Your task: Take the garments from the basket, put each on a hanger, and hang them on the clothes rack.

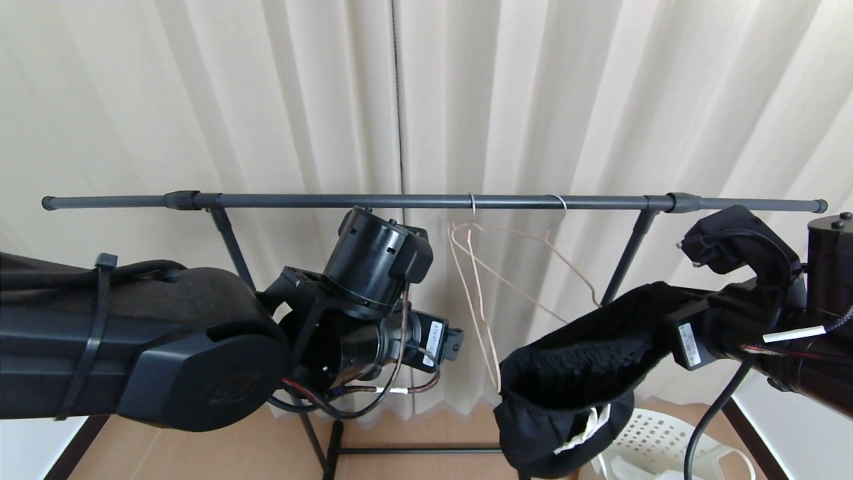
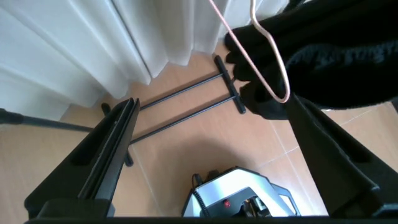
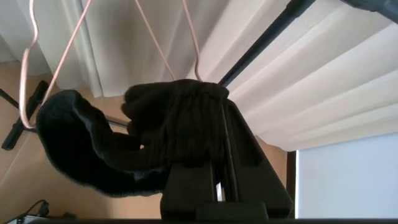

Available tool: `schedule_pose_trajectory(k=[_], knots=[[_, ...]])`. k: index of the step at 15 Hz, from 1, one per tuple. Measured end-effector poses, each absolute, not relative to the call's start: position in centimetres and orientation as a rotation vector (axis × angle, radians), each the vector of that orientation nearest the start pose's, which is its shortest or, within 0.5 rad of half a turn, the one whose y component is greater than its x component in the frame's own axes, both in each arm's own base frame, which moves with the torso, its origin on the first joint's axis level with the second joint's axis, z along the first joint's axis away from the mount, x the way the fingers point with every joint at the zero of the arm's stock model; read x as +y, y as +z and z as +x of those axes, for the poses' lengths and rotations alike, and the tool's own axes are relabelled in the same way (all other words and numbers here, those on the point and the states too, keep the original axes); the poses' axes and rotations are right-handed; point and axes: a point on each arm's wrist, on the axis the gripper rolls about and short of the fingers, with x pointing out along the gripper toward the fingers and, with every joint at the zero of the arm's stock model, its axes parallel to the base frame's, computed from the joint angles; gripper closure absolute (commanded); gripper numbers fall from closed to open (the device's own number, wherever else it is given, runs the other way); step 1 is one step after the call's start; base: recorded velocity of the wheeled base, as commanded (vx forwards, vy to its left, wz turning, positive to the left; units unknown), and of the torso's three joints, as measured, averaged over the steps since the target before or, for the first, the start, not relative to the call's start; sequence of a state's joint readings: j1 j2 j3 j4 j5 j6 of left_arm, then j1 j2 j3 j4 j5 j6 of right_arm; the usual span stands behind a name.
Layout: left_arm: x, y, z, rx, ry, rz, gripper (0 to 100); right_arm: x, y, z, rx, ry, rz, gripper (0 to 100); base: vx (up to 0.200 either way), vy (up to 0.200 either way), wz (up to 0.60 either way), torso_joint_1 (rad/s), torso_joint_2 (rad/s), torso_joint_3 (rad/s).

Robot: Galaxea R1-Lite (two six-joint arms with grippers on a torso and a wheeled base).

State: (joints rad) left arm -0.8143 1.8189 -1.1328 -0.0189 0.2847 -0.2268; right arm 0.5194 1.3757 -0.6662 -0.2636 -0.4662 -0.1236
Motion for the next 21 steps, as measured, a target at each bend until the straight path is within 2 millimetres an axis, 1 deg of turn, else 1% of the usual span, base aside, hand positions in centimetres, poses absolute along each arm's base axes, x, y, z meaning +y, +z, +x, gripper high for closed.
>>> schedule_pose_trajectory(k=[1,5,9,11,16,19,21], knots=[[-24.0,17.4,23.5,0.631,-0.439,0.141,0,9.7,19.5,19.1,0.39,0.077,-0.333,100,0.0,-0.2,0.0,0.002,0.0,0.002],[-24.0,17.2,23.5,0.636,-0.439,0.146,0,9.7,19.4,19.1,0.392,0.076,-0.334,100,0.0,0.0,0.0,0.0,0.0,0.0],[-24.6,16.8,24.6,0.6,-0.419,0.157,0,9.8,19.4,19.1,0.394,0.077,-0.336,100,0.0,0.0,0.0,0.0,0.0,0.0],[-24.9,16.2,25.7,0.597,-0.39,0.179,0,9.8,19.3,19.1,0.394,0.078,-0.336,100,0.0,0.0,0.0,0.0,0.0,0.0],[-25.7,14.8,29.7,0.583,-0.28,0.175,0,9.8,19.3,19.2,0.398,0.078,-0.337,100,0.0,0.0,0.0,0.0,0.0,0.0],[-26.7,13.9,31.7,0.566,-0.229,0.176,0,9.9,19.1,19.3,0.403,0.079,-0.34,100,0.0,0.0,0.0,0.0,0.0,0.0],[-27.6,13.6,32.7,0.552,-0.225,0.174,0,9.9,18.9,19.3,0.407,0.079,-0.342,100,0.0,0.0,0.0,0.0,0.0,0.0]])
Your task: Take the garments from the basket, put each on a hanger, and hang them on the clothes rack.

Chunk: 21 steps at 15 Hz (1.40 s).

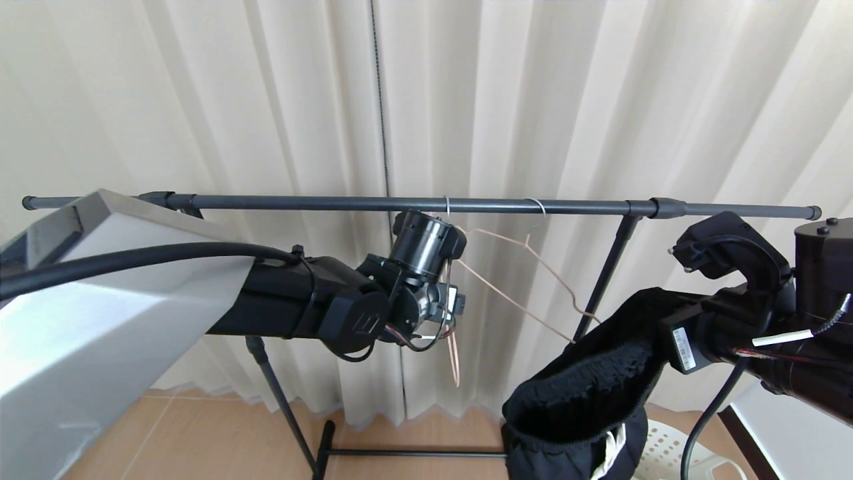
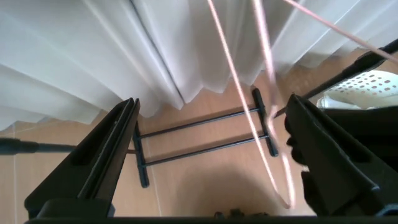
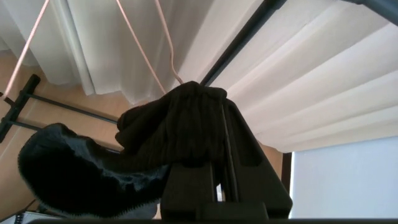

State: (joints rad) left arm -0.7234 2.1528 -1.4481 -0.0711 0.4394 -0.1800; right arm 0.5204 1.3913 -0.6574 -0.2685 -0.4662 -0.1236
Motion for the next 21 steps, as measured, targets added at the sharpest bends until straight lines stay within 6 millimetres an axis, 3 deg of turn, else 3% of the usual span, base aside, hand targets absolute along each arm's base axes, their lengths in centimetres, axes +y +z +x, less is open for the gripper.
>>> schedule_pose_trajectory(k=[5,13,14,21], knots=[[-28.4,12.6,33.6,0.554,-0.228,0.187,0,9.9,18.8,19.2,0.409,0.082,-0.344,100,0.0,0.0,0.0,0.0,0.0,0.0],[-27.7,10.5,34.3,0.588,-0.15,0.224,0,9.9,18.9,19.1,0.404,0.082,-0.343,100,0.0,0.0,0.0,0.0,0.0,0.0],[-27.7,10.2,34.4,0.593,-0.147,0.227,100,9.9,18.9,19.1,0.403,0.081,-0.342,100,0.0,0.0,0.0,0.0,0.0,0.0],[-27.6,9.7,34.5,0.606,-0.134,0.209,100,9.8,18.9,19.0,0.404,0.081,-0.343,100,0.0,0.0,0.0,0.0,0.0,0.0]])
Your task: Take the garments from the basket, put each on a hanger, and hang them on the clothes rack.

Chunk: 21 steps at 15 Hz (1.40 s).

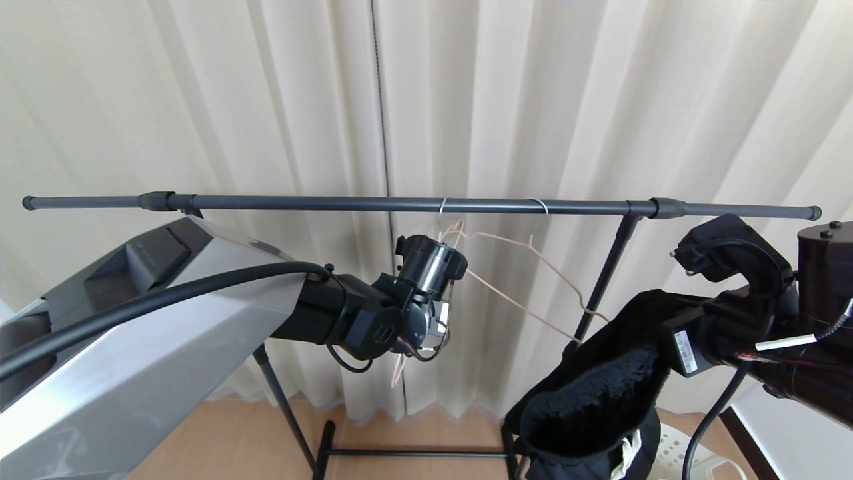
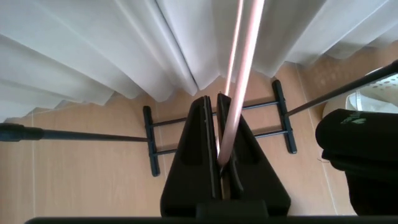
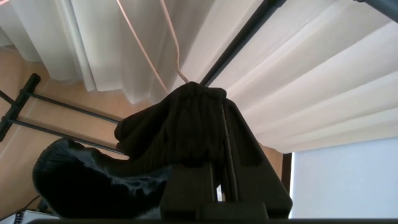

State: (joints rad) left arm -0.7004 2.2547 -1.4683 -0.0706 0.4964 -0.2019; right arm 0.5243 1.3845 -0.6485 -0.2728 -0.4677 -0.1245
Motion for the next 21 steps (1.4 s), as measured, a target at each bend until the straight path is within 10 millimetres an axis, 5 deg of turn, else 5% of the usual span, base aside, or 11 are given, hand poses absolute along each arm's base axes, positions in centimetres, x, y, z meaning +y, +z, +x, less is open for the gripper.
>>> schedule_pose_trajectory(k=[12,21], knots=[[-24.6,12.0,34.5,0.575,-0.039,0.183,100,9.9,18.9,19.0,0.402,0.083,-0.342,100,0.0,0.0,0.0,0.0,0.0,0.0],[-23.7,11.4,35.7,0.537,0.075,0.193,100,9.9,18.9,19.0,0.404,0.082,-0.342,100,0.0,0.0,0.0,0.0,0.0,0.0]])
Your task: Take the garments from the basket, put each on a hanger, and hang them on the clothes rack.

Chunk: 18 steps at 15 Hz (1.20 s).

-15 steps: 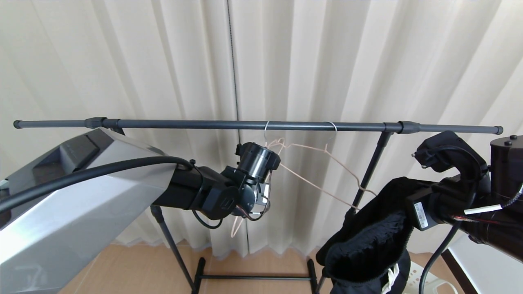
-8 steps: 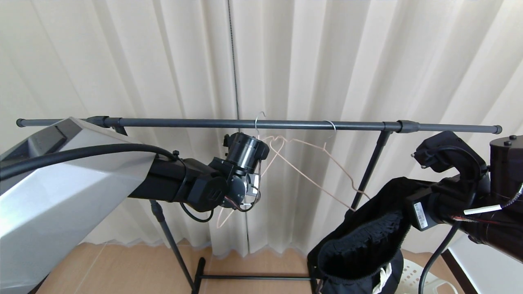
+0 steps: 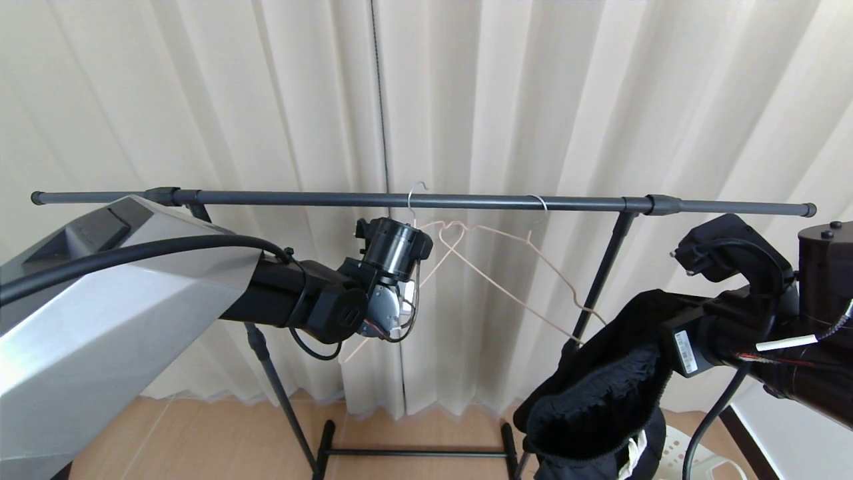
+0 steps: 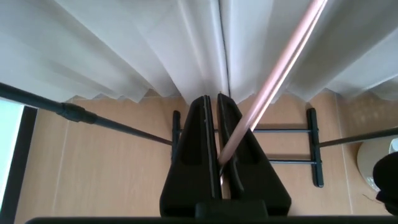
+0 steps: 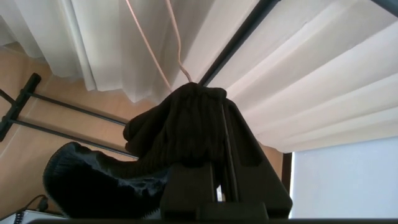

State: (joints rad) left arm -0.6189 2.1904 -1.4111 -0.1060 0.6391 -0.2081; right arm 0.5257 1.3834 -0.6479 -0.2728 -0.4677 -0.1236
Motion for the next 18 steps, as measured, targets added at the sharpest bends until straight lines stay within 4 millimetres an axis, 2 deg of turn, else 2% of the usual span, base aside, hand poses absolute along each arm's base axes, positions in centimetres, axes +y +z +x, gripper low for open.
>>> schedule_pose_trajectory(k=[5,8,12,18], knots=[[-23.9,11.3,36.3,0.484,0.096,0.164,100,10.1,19.2,18.5,0.393,0.111,-0.342,100,0.0,0.0,0.0,0.0,0.0,0.0],[-24.0,10.9,36.5,0.479,0.096,0.161,100,11.2,20.3,15.6,0.36,0.315,-0.338,100,0.0,0.0,0.0,0.0,0.0,0.0],[-24.0,10.8,36.6,0.463,0.12,0.158,100,10.0,21.9,11.9,0.33,0.58,-0.292,100,0.0,0.0,0.0,0.0,0.0,0.0],[-24.0,10.8,36.6,0.454,0.122,0.151,100,9.2,22.8,10.8,0.275,0.589,-0.268,100,0.0,0.0,0.0,0.0,0.0,0.0]])
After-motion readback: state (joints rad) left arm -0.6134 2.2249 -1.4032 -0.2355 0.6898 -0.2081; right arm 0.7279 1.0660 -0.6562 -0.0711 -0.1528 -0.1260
